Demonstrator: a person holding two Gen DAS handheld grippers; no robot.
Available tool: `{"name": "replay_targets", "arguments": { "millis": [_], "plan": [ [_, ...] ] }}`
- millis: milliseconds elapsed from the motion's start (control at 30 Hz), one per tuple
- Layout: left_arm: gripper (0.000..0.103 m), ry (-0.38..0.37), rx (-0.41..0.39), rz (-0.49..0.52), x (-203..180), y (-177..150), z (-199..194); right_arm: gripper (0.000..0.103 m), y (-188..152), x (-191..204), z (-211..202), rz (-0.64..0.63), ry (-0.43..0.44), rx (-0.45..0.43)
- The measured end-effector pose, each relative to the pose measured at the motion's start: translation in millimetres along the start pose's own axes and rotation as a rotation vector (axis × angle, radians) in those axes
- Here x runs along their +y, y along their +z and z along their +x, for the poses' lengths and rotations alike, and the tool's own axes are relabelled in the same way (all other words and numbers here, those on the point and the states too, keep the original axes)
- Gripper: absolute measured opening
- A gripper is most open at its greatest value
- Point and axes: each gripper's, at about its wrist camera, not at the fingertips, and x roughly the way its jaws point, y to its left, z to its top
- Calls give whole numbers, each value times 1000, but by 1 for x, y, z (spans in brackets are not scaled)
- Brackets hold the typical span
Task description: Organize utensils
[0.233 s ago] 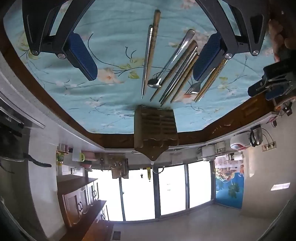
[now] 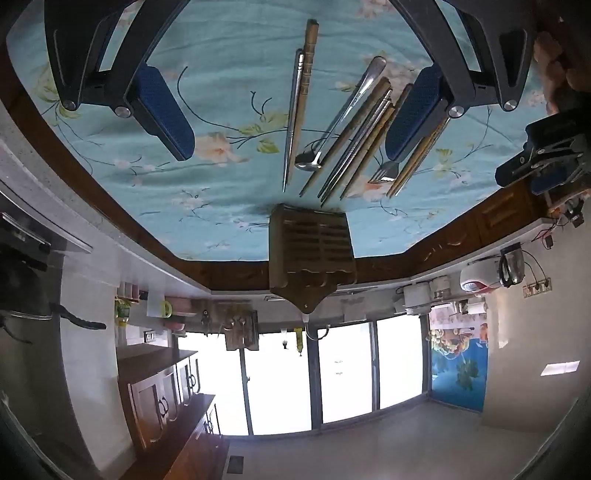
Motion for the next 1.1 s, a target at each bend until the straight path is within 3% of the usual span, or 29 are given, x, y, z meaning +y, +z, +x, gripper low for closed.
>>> {"name": "replay_targets", "arguments": {
  "millis": [1100],
  "plan": [
    [103,-2,-21,-13,-2,0,-6,103,3,-1,-13,13,-6,-50]
  ]
}}
